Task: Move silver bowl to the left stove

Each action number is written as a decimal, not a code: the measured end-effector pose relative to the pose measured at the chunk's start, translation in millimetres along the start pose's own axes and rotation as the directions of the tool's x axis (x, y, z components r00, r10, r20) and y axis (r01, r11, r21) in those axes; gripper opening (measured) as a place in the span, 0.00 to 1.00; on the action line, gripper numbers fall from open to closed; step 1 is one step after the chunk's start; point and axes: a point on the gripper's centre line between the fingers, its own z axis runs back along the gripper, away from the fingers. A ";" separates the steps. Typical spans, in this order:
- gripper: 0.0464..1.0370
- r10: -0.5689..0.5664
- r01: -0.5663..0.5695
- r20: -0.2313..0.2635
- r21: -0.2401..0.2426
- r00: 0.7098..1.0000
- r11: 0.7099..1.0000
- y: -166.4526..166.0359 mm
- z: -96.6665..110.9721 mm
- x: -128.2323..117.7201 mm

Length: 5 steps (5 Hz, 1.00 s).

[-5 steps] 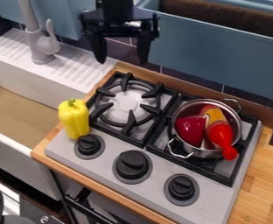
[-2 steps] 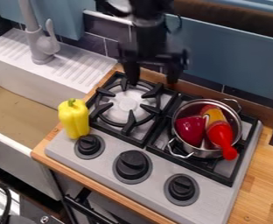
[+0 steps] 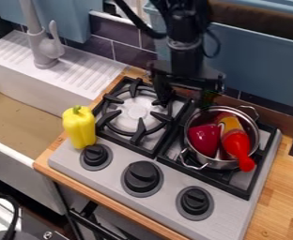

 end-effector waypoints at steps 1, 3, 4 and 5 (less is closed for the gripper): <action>0.96 -0.027 0.027 0.005 0.004 1.000 1.000 -8.0 -5.9 -0.2; 0.96 -0.012 0.012 -0.010 0.001 1.000 1.000 -12.4 -25.1 -2.0; 0.96 -0.040 0.040 -0.012 -0.019 0.999 0.999 -15.4 -23.2 1.0; 0.93 -0.035 0.035 -0.012 -0.020 0.999 0.999 -14.3 -24.3 1.7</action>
